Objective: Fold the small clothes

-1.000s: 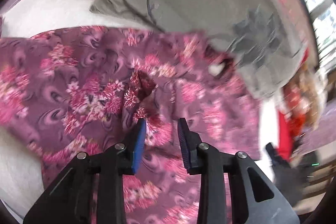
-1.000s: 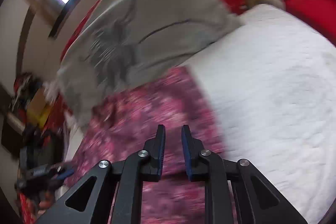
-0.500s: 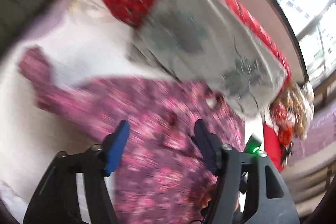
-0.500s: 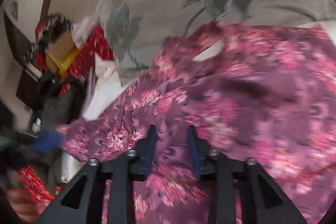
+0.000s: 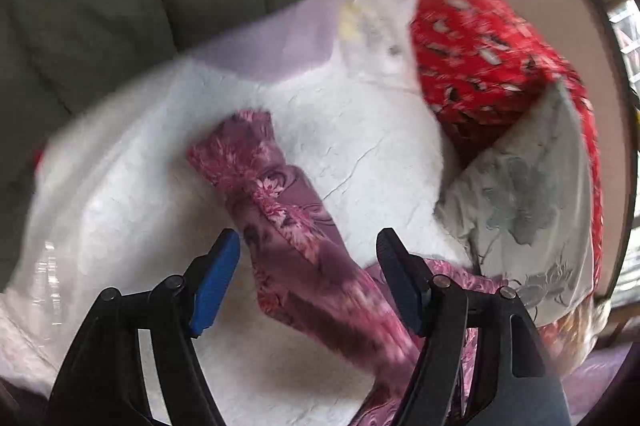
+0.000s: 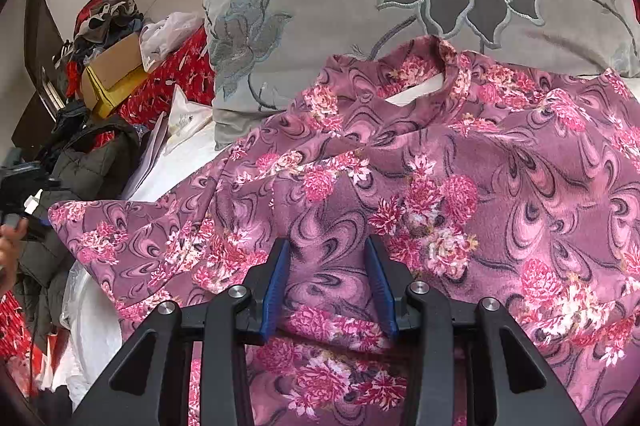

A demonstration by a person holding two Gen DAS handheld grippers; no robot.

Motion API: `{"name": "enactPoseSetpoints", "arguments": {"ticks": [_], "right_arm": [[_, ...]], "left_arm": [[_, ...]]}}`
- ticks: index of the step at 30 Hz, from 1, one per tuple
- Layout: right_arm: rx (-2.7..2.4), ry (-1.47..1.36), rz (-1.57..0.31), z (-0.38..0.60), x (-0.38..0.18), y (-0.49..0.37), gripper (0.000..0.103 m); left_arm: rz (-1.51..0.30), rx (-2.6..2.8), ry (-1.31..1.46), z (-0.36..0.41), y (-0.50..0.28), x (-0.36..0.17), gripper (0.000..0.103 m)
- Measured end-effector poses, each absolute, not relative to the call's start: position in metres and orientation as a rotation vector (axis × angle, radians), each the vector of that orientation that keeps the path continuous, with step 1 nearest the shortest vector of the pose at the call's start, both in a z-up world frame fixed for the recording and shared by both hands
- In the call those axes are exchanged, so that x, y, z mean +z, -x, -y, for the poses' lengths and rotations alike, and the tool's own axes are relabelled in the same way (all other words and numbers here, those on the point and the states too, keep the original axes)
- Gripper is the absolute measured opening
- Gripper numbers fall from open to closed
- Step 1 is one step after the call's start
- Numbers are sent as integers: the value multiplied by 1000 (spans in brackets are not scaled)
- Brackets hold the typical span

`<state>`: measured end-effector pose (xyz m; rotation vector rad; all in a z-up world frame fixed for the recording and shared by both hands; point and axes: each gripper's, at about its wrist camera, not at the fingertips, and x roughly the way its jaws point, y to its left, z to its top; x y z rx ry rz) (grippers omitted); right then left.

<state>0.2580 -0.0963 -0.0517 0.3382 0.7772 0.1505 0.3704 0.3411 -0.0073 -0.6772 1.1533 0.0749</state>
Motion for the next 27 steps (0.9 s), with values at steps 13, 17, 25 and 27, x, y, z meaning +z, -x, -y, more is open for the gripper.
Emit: {"name": "enactPoseSetpoints", "arguments": {"ticks": [13, 17, 25, 27], "right_arm": [[163, -364, -762, 100, -53, -256, 42], [162, -363, -762, 100, -54, -256, 42], [156, -355, -764, 100, -53, -255, 42], [157, -357, -763, 100, -53, -255, 42]], "left_arm": [[-887, 182, 573, -348, -314, 35, 3], [-950, 224, 597, -372, -280, 2, 4], [-891, 159, 976, -421, -238, -55, 41], [-862, 172, 1016, -425, -238, -58, 61]]}}
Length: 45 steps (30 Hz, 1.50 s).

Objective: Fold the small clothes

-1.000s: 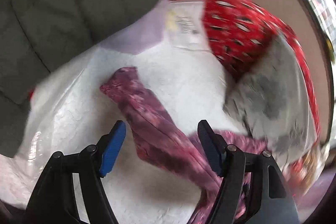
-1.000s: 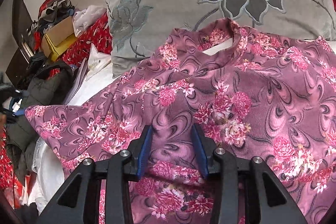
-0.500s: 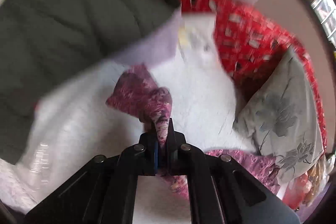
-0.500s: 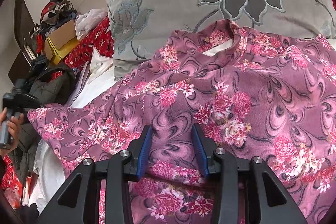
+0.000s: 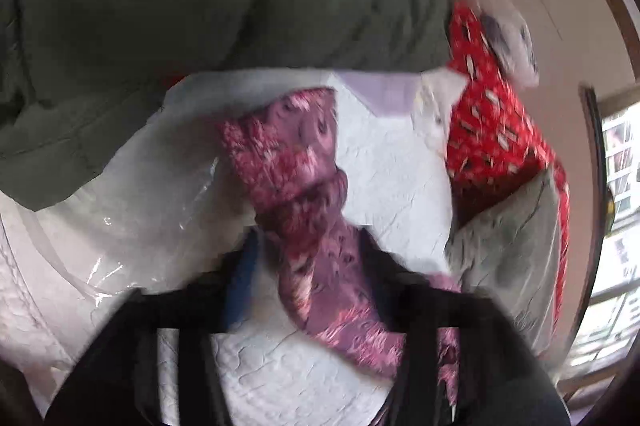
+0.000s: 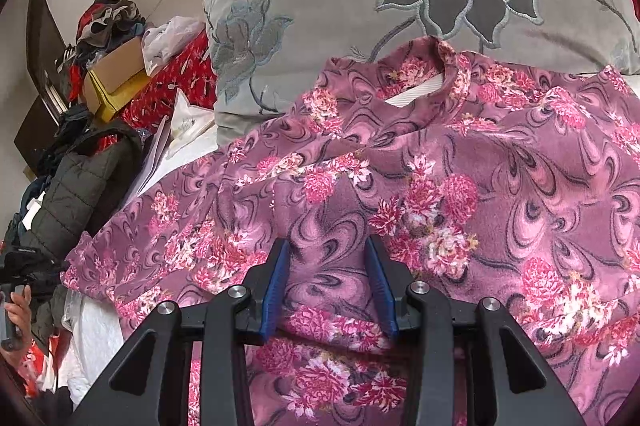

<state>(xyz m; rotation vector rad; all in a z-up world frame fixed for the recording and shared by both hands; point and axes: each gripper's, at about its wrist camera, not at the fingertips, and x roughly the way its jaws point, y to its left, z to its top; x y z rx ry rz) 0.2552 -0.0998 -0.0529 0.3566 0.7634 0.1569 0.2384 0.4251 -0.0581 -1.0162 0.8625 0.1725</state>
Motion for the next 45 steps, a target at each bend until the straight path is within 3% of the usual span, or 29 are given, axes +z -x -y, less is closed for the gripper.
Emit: {"name": "enactPoseSetpoints", "arguments": {"ticks": [4, 6, 7, 9, 18, 24, 34, 41, 45], "right_arm": [[160, -364, -761, 100, -53, -255, 42], [162, -368, -760, 101, -53, -255, 42], [162, -369, -761, 101, -53, -255, 42], [163, -372, -760, 101, -53, -256, 42], [157, -369, -781, 99, -52, -259, 42], [161, -311, -871, 95, -38, -264, 43], [54, -115, -853, 150, -18, -225, 54], [-23, -117, -912, 203, -46, -199, 57], [3, -132, -852, 208, -51, -185, 61]], "left_arm": [[-950, 159, 1063, -419, -262, -70, 63], [-972, 183, 1042, -412, -273, -69, 56], [-963, 172, 1018, -406, -275, -64, 35], [-948, 109, 954, -390, -285, -49, 8], [-819, -88, 796, -311, -295, 43, 7], [-828, -207, 757, -251, -298, 71, 7], [-925, -345, 623, -132, -294, 82, 7], [-976, -406, 539, -58, -286, 81, 7], [-1008, -430, 477, -17, -280, 72, 7]]}}
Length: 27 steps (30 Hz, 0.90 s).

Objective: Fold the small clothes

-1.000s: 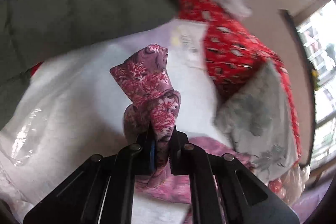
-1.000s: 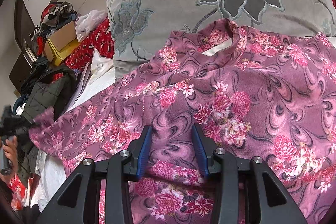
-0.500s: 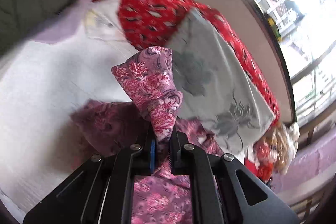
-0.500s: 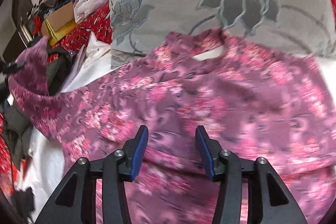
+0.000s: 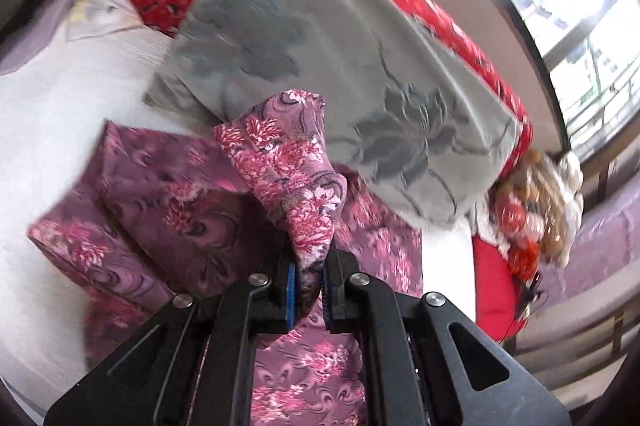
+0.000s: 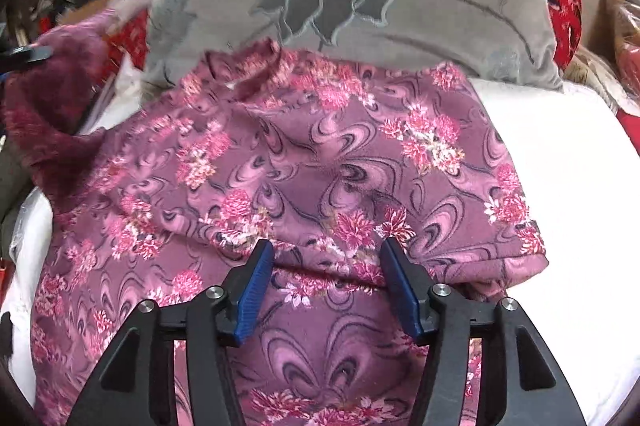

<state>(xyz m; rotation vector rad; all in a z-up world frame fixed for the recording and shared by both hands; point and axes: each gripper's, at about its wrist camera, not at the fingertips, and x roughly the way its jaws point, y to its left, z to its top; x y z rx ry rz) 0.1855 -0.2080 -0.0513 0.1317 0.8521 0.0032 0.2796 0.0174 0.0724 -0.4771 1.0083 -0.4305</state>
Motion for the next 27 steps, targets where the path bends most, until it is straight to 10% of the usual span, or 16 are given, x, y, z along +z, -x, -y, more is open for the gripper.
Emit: {"name": "enactPoseSetpoints", "arguments": {"ticks": [12, 17, 21, 27], "right_arm": [[37, -105, -836, 202, -53, -185, 74], [38, -104, -846, 202, -53, -185, 74], [41, -197, -873, 213, -40, -189, 74], [111, -384, -782, 212, 5, -198, 76]], "left_arm": [[-1271, -445, 296, 72, -263, -21, 16], [-1302, -529, 439, 32, -248, -21, 17], [-1194, -532, 549, -35, -227, -1, 45], [-1197, -360, 672, -111, -240, -29, 46]]}}
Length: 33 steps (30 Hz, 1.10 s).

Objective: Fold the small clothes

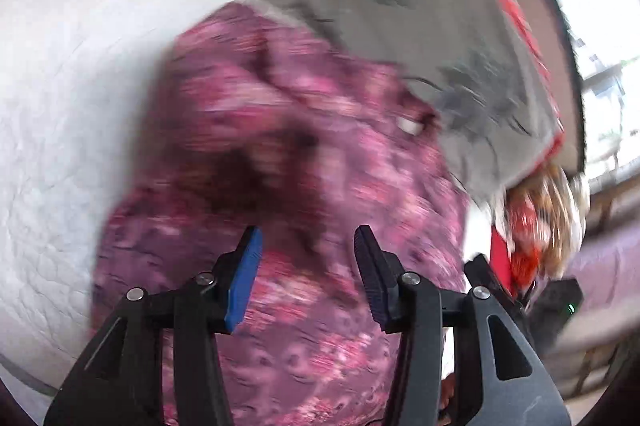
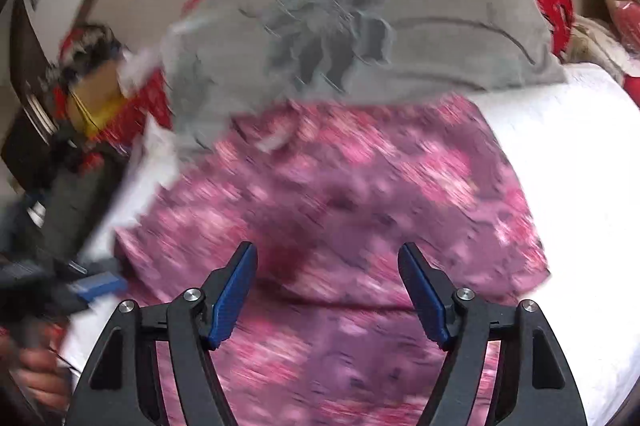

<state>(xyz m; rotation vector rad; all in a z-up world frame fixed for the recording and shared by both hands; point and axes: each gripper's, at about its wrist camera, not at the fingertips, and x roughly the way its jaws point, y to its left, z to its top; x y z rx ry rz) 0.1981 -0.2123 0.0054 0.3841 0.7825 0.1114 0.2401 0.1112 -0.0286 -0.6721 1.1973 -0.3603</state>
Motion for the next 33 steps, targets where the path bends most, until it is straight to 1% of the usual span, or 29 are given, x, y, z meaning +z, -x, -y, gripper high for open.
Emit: {"name": "enactPoseSetpoints", "arguments": {"ticks": [4, 7, 8, 9, 10, 11, 12, 16, 21, 26, 31, 32, 33], "right_arm": [[21, -359, -861, 194, 2, -219, 77], [-23, -462, -902, 200, -19, -229, 78], [-7, -505, -914, 202, -25, -232, 76], [28, -538, -913, 202, -29, -235, 63], [64, -555, -907, 201, -30, -238, 32], [74, -548, -901, 200, -27, -240, 15], [81, -539, -885, 201, -21, -241, 7], [95, -504, -732, 221, 22, -230, 6], [6, -469, -705, 261, 38, -223, 6], [-72, -520, -723, 298, 22, -218, 6], [-108, -542, -822, 315, -14, -217, 7], [-108, -558, -835, 317, -20, -216, 8], [-109, -576, -843, 320, -23, -214, 12]], "left_arm": [[-1240, -328, 759, -131, -240, -55, 46], [-1249, -344, 762, -135, -237, -62, 46], [-1247, -350, 765, -136, -236, -62, 46], [-1248, -353, 769, -137, -236, -62, 46], [-1251, -355, 773, -137, -237, -62, 46], [-1253, -358, 776, -137, -236, -63, 46], [-1254, -360, 778, -137, -237, -65, 46], [-1250, -370, 798, -135, -238, -68, 46], [-1246, -376, 776, -132, -238, -69, 46], [-1248, -386, 736, -130, -237, -67, 46], [-1235, -424, 671, -126, -223, -49, 46], [-1219, -446, 664, -125, -221, -44, 46], [-1202, -468, 639, -121, -220, -35, 46]]}}
